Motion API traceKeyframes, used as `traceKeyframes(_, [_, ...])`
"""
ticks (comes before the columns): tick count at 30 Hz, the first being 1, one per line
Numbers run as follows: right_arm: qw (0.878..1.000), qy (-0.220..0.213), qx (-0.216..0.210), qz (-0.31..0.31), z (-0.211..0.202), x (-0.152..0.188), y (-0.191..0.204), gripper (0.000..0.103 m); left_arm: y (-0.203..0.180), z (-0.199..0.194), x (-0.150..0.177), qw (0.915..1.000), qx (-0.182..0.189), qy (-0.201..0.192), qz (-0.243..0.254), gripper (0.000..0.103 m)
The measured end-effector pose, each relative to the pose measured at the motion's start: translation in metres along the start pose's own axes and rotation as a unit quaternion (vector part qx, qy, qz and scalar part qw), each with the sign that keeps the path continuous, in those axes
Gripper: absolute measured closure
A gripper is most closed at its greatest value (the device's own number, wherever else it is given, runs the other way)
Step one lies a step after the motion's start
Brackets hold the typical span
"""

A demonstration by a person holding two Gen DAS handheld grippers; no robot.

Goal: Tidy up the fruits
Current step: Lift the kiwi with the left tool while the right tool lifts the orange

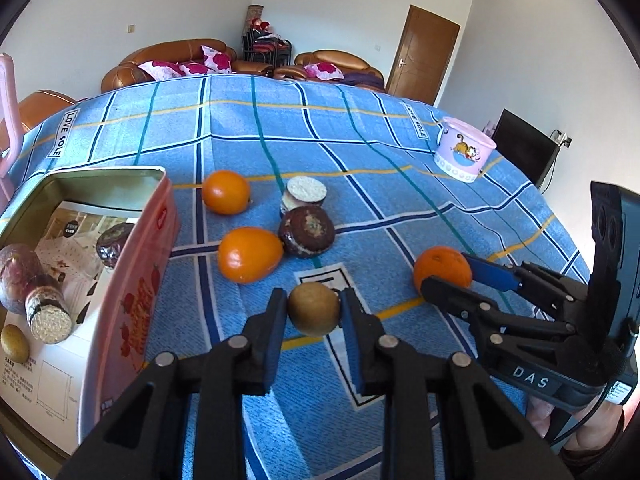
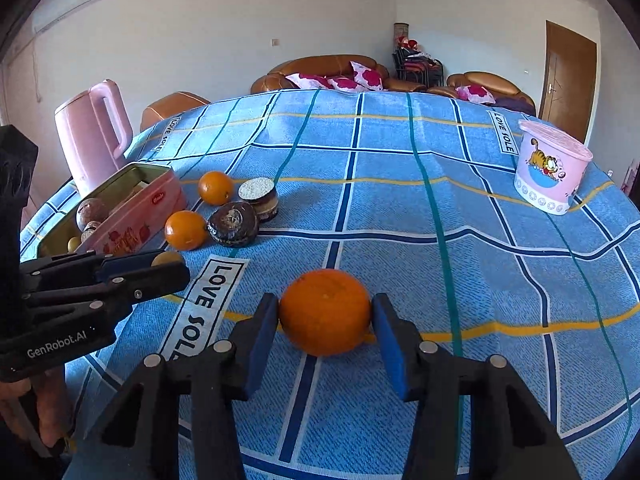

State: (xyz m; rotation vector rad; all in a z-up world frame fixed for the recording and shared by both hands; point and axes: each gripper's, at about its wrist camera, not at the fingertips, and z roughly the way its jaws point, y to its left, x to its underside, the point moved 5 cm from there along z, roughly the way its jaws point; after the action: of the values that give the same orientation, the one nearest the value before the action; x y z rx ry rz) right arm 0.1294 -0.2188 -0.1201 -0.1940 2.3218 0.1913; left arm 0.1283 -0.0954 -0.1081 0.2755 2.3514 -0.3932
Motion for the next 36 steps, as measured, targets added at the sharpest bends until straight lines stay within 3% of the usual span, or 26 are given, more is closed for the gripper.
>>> traceKeyframes(11, [0.999, -0.041, -0.027, -0.014, -0.015, 0.000, 0.008, 0.054, -0.007, -0.017, 0.001, 0.9987, -0.019, -0.044, 0.019, 0.074])
traceKeyframes(36, [0.990, -0.127, -0.029, -0.049, -0.044, 0.000, 0.020, 0.054, -0.015, -0.041, 0.002, 0.9910, -0.042, -0.120, 0.042, 0.074])
